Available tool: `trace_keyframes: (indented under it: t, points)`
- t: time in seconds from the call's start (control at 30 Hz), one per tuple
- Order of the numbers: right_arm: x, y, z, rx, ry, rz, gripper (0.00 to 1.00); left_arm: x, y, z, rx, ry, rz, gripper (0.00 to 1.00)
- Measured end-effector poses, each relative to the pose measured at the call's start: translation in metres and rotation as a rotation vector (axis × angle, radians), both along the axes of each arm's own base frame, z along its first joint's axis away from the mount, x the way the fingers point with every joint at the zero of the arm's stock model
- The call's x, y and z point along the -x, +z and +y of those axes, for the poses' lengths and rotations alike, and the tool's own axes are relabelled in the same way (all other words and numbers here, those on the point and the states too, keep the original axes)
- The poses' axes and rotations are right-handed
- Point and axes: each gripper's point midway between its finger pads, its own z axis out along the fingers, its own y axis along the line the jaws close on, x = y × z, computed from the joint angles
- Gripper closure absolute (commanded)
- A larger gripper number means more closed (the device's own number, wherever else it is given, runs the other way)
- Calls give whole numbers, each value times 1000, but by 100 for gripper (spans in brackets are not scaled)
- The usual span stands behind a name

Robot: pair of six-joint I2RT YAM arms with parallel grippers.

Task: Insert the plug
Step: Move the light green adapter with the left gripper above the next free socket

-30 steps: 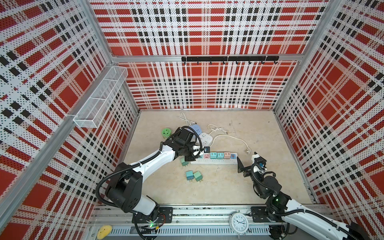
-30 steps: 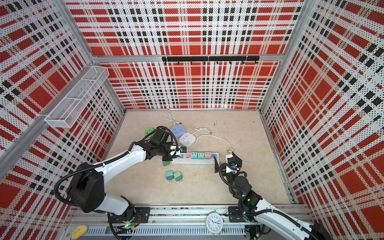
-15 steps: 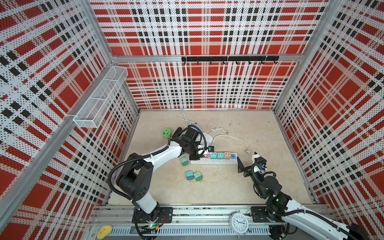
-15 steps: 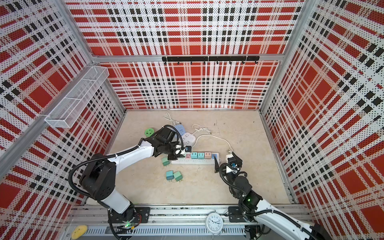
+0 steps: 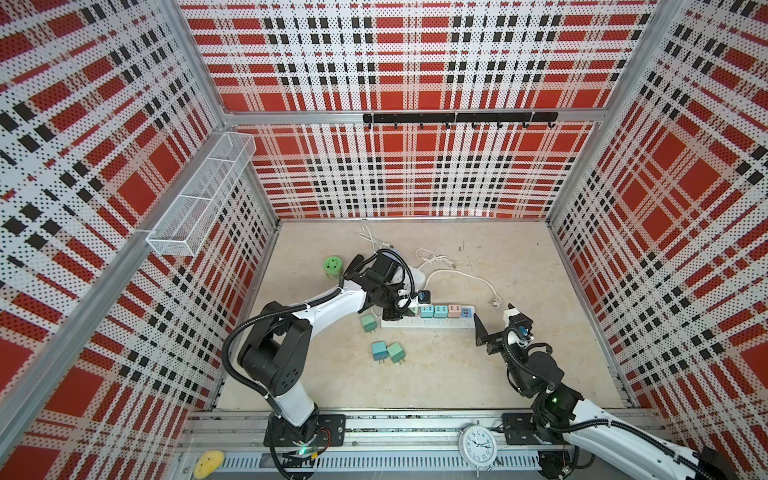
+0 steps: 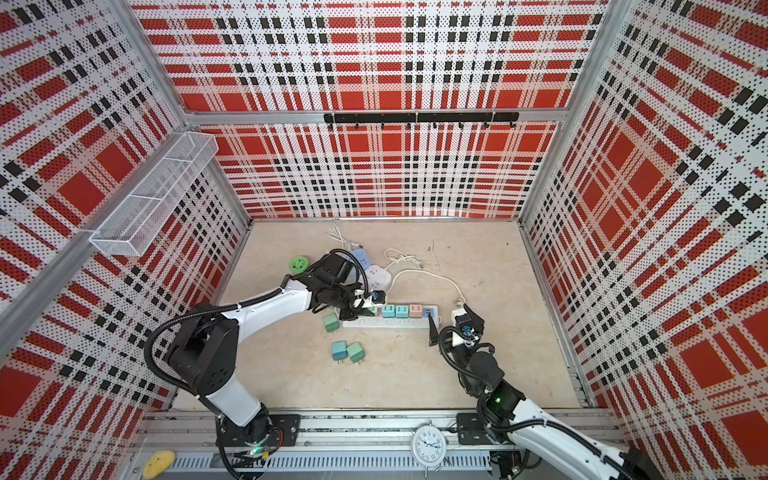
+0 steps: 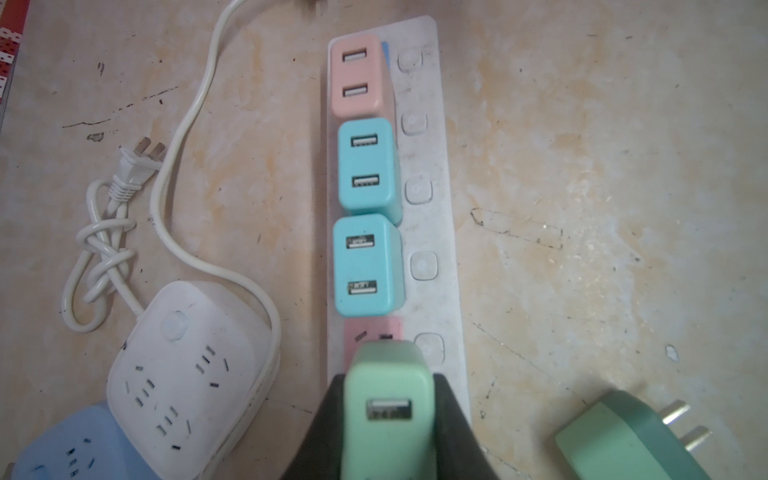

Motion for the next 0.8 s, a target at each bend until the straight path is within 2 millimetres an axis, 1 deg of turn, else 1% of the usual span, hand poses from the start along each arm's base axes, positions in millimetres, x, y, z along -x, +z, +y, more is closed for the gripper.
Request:
trace_keyframes:
  t: [0.17,0.47,0.8]
  points:
    - [0,-1,0,2,-1,4,0,0,-8,-1,-8,0,24,100]
    - [-1,-4,1,11,-1,13,0,-4,-14,-5,-10,4,44,100]
    - [-1,-4,1,6,2,14,0,-7,-13,-6,10,11,70,100]
